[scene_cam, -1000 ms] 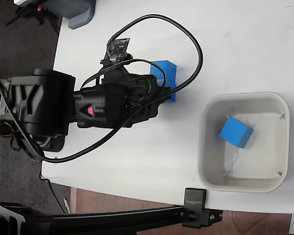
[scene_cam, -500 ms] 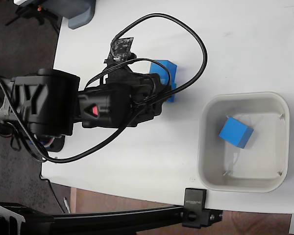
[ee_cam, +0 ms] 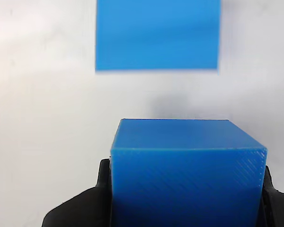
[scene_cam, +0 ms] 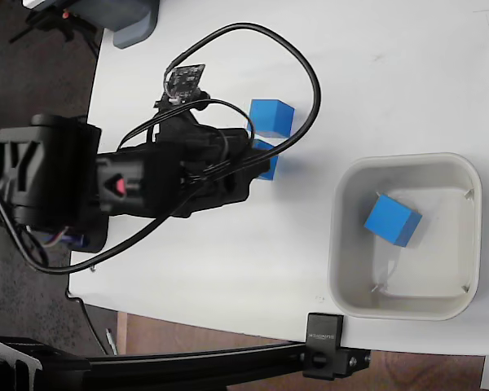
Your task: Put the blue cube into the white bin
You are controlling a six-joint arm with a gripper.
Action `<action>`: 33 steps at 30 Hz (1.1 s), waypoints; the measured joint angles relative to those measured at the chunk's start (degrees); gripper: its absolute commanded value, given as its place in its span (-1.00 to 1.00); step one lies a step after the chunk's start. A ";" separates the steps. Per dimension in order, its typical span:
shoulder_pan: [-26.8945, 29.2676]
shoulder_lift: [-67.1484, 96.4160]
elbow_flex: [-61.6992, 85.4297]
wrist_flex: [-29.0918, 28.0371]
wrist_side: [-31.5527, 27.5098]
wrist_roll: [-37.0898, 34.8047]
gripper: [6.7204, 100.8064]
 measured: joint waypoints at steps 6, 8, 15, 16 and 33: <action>3.08 5.80 0.00 -2.81 1.93 -0.09 -0.54; 4.22 7.12 0.00 -5.71 1.85 -0.09 -0.50; 6.77 12.04 5.71 -22.94 1.67 1.85 -0.51; 6.86 12.04 6.42 -25.84 1.67 2.64 -0.50; 4.57 7.29 12.83 -59.77 6.86 23.64 -0.25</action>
